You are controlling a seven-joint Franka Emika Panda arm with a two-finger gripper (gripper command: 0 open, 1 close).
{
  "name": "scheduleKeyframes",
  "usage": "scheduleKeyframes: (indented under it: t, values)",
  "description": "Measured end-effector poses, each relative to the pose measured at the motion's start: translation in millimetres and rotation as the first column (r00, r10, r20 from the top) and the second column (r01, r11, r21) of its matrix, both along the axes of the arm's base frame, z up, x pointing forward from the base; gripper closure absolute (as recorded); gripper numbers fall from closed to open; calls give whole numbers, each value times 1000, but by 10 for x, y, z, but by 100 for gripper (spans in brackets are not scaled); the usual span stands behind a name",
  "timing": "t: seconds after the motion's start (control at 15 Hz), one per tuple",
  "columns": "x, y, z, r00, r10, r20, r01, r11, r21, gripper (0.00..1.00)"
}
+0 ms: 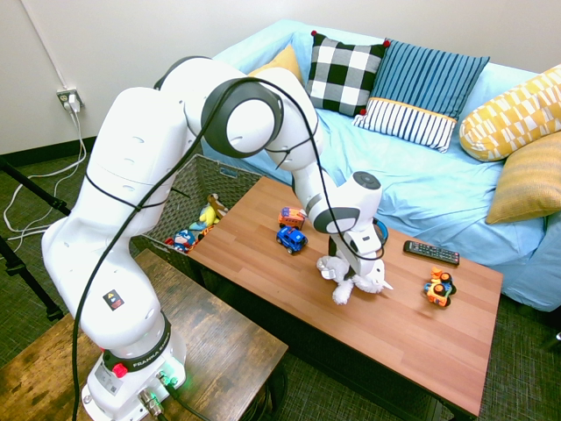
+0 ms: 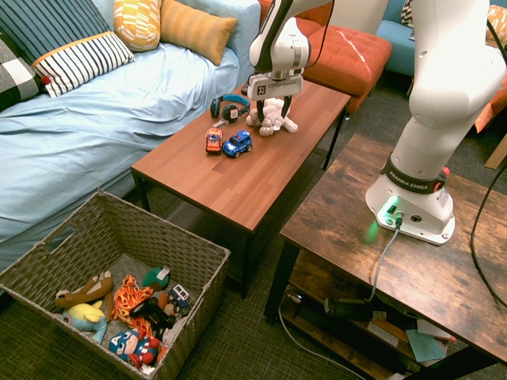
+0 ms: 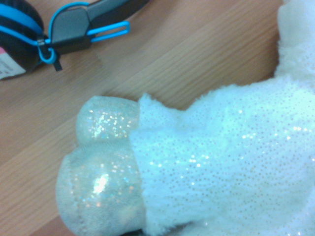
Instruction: Put the stuffed toy in the basket
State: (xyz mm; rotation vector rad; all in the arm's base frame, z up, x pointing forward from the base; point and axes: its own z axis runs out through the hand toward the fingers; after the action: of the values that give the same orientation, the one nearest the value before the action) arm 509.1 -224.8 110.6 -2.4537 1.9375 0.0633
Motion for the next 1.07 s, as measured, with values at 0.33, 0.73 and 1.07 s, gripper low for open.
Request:
scheduleKeyframes:
  t: [0.33, 0.73, 1.07]
  values:
    - [-13, 20, -207, 1000, 20, 7, -21, 999, 33, 100]
    - [-131, -19, -246, 997, 79, 26, -80, 996, 32, 100]
    - [-261, 118, 18, 987, 137, 84, -142, 988, 54, 100]
